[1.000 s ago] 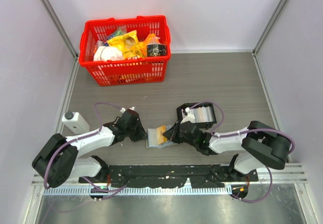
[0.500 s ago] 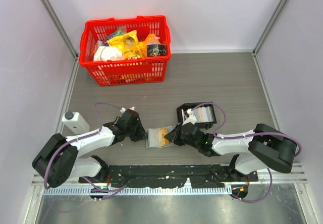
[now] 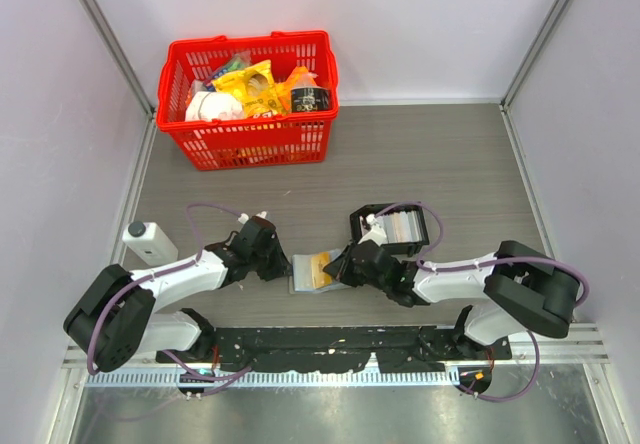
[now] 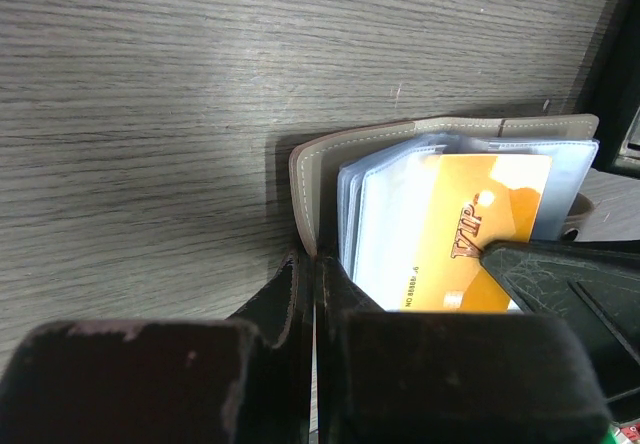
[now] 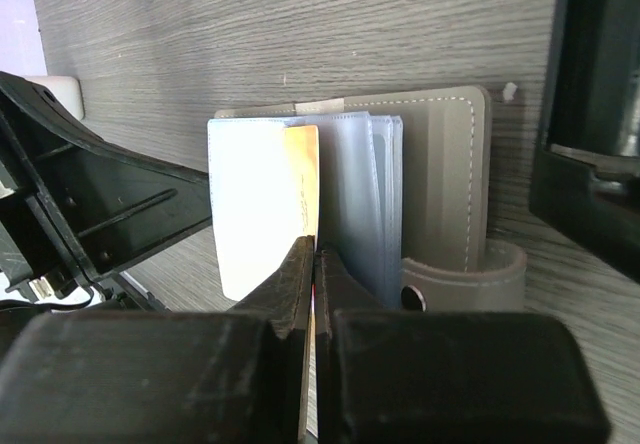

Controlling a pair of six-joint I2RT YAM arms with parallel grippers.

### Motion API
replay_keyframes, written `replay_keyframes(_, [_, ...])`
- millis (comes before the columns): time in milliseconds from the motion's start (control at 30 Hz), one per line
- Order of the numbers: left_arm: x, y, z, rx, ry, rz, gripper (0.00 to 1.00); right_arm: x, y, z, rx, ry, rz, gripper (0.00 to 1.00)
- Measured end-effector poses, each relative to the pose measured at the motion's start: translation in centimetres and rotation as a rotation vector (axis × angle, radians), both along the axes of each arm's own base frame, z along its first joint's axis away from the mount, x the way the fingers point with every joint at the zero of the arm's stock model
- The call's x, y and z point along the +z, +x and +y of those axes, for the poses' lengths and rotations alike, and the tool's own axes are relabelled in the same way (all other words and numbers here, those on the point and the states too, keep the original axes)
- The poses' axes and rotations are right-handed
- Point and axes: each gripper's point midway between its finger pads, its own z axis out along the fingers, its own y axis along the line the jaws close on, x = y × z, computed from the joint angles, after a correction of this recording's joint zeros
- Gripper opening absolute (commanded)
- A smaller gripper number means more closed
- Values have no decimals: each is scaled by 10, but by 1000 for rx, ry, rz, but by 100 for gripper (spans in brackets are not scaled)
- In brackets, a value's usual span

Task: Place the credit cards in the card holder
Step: Insert the credit card into the card holder.

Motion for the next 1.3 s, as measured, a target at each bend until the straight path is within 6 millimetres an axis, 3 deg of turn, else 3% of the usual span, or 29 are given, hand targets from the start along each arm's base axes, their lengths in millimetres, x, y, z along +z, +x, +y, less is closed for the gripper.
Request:
replay_keyframes(500, [0,1,-1,2,-5,-4,0,8,2,1,-8,8,-13,1])
replay_keyframes(633, [0,1,-1,6,-9,-2,0,0,0,-1,-3,-15,-1,1])
replay_keyframes(933, [0,1,-1,12,-9,0,0,-3,4,17,23,16,10,1])
replay_keyframes(1000, [0,1,-1,12,-9,0,0,-2,4,17,23,19,9,5])
replay_keyframes(1167, [0,2,-2,11,-11,1,0,1,3,11,22,-4,4,32])
replay_keyframes(1300, [0,4,-3,11,-14,-2,0,-1,0,-1,27,-69,-4,37])
